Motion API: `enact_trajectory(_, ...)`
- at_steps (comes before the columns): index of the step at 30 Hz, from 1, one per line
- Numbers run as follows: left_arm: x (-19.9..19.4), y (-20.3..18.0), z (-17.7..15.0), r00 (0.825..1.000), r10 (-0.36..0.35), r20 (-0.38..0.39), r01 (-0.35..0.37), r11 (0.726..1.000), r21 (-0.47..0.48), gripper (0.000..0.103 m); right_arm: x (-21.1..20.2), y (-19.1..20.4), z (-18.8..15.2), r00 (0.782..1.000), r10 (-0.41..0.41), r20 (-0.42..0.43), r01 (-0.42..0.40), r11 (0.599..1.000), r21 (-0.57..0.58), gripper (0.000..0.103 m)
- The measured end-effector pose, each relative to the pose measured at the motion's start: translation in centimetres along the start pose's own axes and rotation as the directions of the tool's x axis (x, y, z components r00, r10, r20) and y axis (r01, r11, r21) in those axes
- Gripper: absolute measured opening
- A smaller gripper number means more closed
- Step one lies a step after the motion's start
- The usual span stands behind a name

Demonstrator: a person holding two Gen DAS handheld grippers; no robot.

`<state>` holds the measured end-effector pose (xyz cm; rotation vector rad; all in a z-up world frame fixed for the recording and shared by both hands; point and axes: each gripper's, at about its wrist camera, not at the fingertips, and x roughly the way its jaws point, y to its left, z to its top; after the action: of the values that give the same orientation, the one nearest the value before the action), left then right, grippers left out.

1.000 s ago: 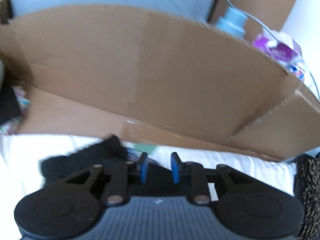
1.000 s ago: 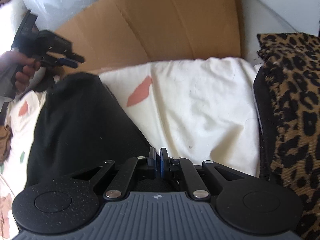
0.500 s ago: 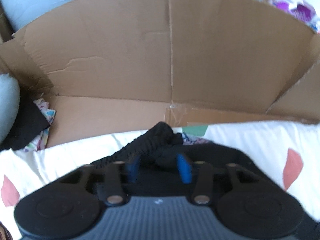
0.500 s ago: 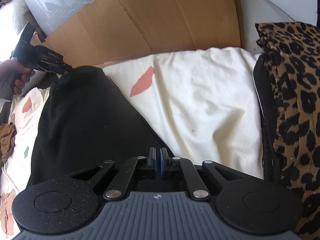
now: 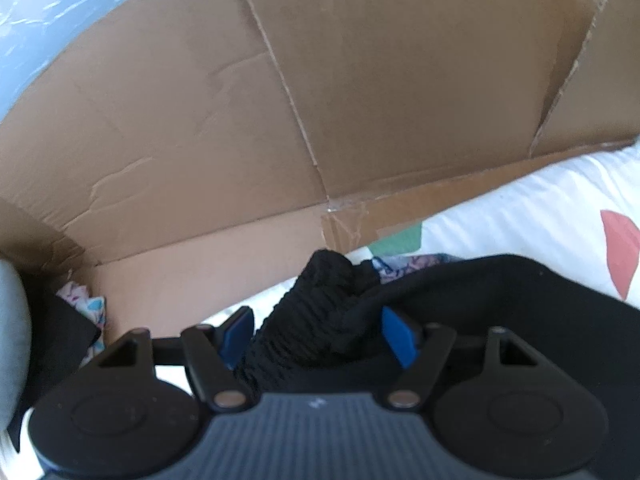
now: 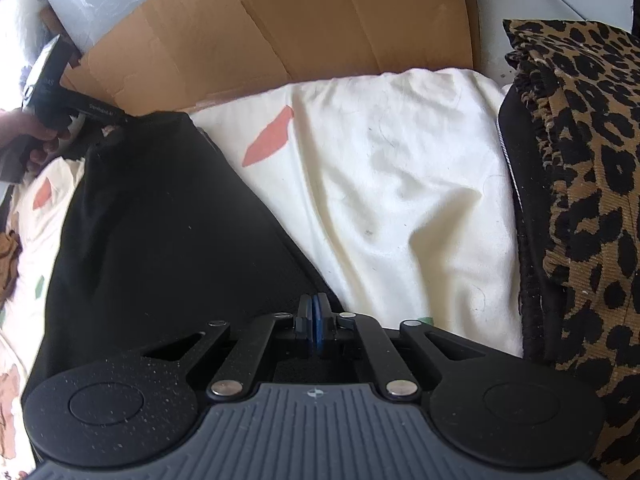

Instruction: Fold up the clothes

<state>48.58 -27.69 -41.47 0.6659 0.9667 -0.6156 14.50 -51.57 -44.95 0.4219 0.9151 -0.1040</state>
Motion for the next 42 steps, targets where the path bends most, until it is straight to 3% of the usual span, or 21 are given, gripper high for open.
enact_trajectory(4, 0.8, -0.1, -0.2, 1.000, -0.024, -0.001, 0.024, 1.000, 0.010, 0.071, 0.1, 0.1, -0.3, 1.000, -0.018, -0.016, 0.018, 0.999, -0.029, 0.004)
enact_trajectory(9, 0.4, -1.2, -0.5, 0.999, -0.041, 0.011, 0.040, 0.997, 0.061, 0.045, 0.3, 0.2, -0.6, 0.999, -0.024, -0.022, 0.023, 0.999, -0.044, 0.004)
enact_trajectory(15, -1.7, -1.4, -0.5, 0.996, -0.015, 0.087, 0.008, 0.997, 0.080, 0.038, 0.3, 0.2, -0.7, 1.000, -0.026, -0.018, 0.025, 0.999, -0.039, 0.004)
enact_trajectory(19, -2.4, -1.1, 0.0, 0.991, -0.016, 0.133, 0.008, 0.998, 0.060, 0.038, 0.3, 0.1, -0.8, 1.000, -0.024, -0.017, 0.023, 0.999, -0.037, 0.004)
enact_trajectory(25, -0.4, -1.8, 0.9, 0.993, -0.004, 0.116, -0.003, 0.998, 0.057, 0.039, 0.3, 0.0, -0.8, 1.000, -0.023, -0.018, 0.022, 0.999, -0.036, 0.004)
enact_trajectory(29, 0.6, -2.1, 1.4, 0.995, 0.015, 0.101, -0.018, 0.999, 0.031, 0.051, 0.3, 0.0, -0.8, 1.000, -0.021, -0.022, 0.020, 0.999, -0.043, 0.004)
enact_trajectory(39, -5.5, 0.1, 1.1, 0.983, -0.013, 0.184, 0.007, 0.999, 0.033, 0.060, 0.3, 0.1, -0.9, 1.000, -0.024, -0.020, 0.023, 0.999, -0.034, 0.004)
enact_trajectory(40, -6.1, 0.4, 0.9, 0.981, -0.027, 0.192, 0.021, 0.999, 0.029, 0.058, 0.3, 0.1, -1.0, 1.000, -0.024, -0.020, 0.023, 0.999, -0.033, 0.004)
enact_trajectory(41, -6.5, 0.6, 0.7, 0.980, -0.045, 0.192, 0.040, 0.999, 0.028, 0.047, 0.3, 0.1, -1.0, 1.000, -0.024, -0.019, 0.024, 0.999, -0.032, 0.004)
enact_trajectory(42, -6.6, 0.8, 0.4, 0.982, -0.062, 0.181, 0.058, 0.998, 0.025, 0.027, 0.3, 0.1, -1.1, 1.000, -0.025, -0.018, 0.024, 0.999, -0.031, 0.004)
